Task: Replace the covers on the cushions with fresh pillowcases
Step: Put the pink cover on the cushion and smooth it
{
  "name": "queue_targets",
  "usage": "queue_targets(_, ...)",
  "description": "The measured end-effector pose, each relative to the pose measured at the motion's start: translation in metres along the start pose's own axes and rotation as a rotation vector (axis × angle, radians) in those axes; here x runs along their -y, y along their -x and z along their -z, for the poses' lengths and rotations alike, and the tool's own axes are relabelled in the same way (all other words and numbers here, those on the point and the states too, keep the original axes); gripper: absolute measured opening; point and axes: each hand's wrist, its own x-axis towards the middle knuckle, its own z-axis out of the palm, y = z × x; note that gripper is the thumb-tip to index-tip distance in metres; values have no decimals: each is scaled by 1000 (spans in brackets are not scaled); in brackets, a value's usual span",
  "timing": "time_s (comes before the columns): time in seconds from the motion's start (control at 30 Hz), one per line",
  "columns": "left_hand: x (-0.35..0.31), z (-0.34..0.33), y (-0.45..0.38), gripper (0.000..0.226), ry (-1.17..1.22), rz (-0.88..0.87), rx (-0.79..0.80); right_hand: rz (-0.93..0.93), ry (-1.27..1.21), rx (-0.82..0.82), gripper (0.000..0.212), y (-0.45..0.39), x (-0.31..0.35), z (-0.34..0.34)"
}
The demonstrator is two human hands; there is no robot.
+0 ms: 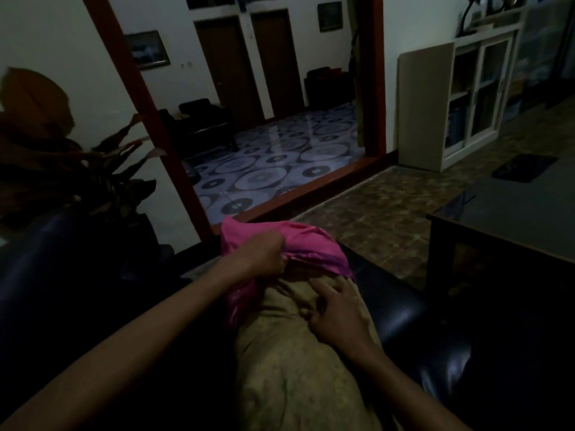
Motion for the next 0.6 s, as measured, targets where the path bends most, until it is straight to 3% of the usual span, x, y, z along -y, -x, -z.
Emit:
queue_targets(0.1,-23,8,-1,24,133,-31,46,-26,-5,-33,53,0,-7,31)
queue_targets(0.2,-40,-8,2,31,163,-50,10,-66,37,-22,60,-3,-20,53)
queue_targets(0.3,-37,-18,5,50,-14,-89,-43,-33,63,-56,59,-1,-24,60)
queue_targets(0.4,-40,-8,10,24,-226,-16,-160,-24,59,-69,58,-1,-20,60)
queue_targets(0.47,-53,-4,13,23,-300,97,-164,-28,66,-77,58,-2,-19,58)
queue_targets(0.6,-81,-18,17,20,-155,86,-157,-60,17,-107,53,-3,-30,62)
